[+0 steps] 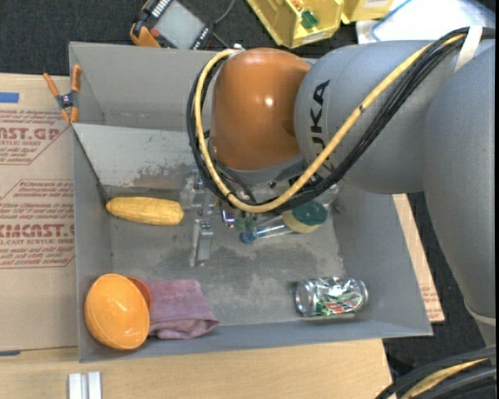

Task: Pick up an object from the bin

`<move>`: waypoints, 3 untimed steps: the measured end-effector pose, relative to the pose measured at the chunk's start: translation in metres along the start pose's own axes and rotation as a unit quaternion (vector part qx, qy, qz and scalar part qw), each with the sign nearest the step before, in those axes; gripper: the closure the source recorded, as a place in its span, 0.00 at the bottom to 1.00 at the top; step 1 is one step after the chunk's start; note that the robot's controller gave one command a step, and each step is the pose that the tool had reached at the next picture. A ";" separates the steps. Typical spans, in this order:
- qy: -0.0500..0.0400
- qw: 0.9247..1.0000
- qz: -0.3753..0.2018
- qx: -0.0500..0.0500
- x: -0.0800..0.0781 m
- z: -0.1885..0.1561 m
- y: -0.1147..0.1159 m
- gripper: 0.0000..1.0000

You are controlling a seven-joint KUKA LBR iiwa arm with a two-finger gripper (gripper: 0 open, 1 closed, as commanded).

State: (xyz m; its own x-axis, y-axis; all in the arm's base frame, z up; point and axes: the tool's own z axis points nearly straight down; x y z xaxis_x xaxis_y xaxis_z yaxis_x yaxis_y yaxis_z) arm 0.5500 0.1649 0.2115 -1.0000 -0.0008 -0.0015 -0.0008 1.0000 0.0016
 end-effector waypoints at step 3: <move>0.000 0.999 -0.040 0.000 -0.005 0.083 0.049 0.00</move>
Offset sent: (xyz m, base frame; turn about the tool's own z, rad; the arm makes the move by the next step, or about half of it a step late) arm -0.0356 0.0777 -0.0405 -0.1094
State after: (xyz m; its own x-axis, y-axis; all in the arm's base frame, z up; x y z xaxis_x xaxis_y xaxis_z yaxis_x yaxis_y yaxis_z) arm 0.5556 0.2136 0.1287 -0.9968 -0.0798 -0.0018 -0.0798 0.9968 0.0005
